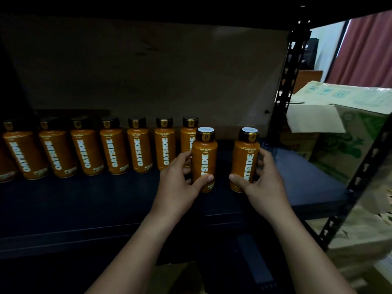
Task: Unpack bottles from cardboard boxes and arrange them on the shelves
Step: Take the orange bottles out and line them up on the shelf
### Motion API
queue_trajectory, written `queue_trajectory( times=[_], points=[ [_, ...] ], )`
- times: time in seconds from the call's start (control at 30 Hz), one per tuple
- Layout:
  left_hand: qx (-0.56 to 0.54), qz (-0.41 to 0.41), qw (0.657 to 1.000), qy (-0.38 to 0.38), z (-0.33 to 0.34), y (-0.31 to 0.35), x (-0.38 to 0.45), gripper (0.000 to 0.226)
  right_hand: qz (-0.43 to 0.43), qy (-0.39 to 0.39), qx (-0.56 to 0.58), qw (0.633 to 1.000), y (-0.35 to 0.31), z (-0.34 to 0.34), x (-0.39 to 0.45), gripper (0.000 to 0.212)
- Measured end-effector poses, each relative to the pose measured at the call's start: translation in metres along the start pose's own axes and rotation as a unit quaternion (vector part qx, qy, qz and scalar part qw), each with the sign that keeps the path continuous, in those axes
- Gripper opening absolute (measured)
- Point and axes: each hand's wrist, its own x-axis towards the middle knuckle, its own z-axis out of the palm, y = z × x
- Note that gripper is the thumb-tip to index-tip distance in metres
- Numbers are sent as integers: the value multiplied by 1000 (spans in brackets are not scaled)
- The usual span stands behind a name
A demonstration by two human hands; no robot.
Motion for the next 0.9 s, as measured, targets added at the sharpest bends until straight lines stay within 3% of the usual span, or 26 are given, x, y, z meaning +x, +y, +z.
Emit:
queue_trajectory(
  times=[0.23,0.37,0.43,0.53,0.63,0.9],
  points=[
    [33,24,999,-22,16,10,11,88,-18,-16,-16,1000,4,-11,4,104],
    [124,126,984,-3,-3,31,23,101,-16,-29,-14,999,4,-13,6,109],
    [204,184,961,-33,-18,48,37,95,-12,-33,-17,999,6,-13,8,109],
    [354,275,891,-75,-30,66,61,75,-5,-35,-12,999,7,-13,12,109],
    [357,271,887,-111,-27,72,78,70,-2,-28,-12,1000,9,-10,20,109],
    [400,245,876,-111,-7,68,107,73,-16,-7,-22,1000,15,6,51,105]
  ],
)
